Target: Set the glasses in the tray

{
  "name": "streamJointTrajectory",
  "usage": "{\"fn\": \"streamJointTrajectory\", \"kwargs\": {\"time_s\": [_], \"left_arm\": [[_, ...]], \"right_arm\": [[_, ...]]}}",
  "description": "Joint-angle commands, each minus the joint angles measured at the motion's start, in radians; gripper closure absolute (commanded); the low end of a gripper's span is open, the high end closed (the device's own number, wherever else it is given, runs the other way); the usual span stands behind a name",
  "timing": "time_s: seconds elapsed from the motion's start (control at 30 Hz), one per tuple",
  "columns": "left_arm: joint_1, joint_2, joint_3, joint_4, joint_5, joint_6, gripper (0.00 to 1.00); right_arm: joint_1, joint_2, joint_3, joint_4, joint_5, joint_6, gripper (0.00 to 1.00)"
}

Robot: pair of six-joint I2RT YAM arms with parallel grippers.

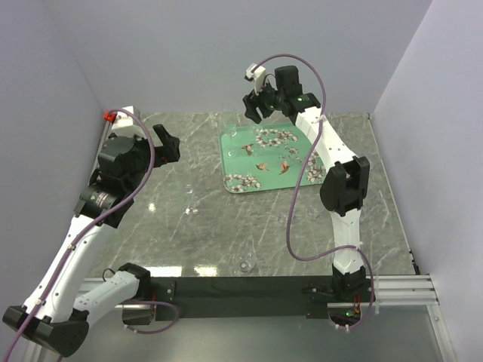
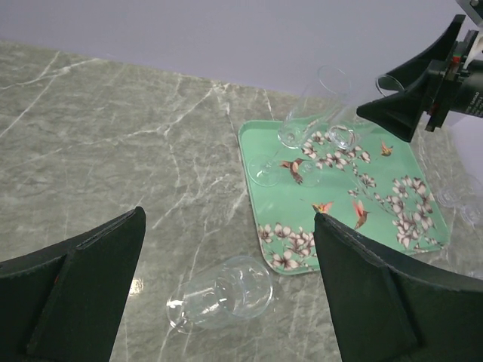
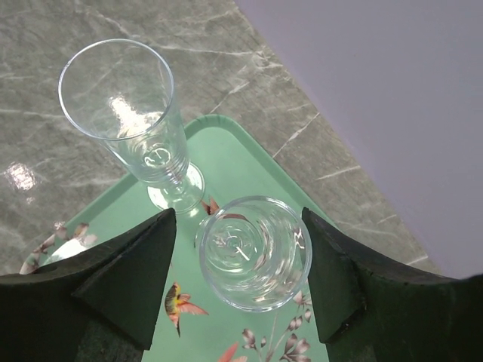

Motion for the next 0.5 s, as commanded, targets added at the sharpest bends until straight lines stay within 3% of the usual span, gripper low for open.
{"fn": "streamJointTrajectory", "kwargs": {"time_s": [0.0,0.2,0.47], "left_arm": [[0.007,-0.008,0.027,0.009,0.067,-0.013,0.01],[0.015,0.003,0.035,-0.047,0.123,-0.028,0.01],[0.018,0.046,0.065,-0.158,0.196,-0.069,0.01]], "right_arm": [[-0.007,-0.013,0.040,0.049,0.016,0.023,0.24],[-0.014,-0.051,0.032,0.064,0.020,0.034,0.12],[-0.033,-0.108,0.034,0.067,0.020,0.038,0.07]]}}
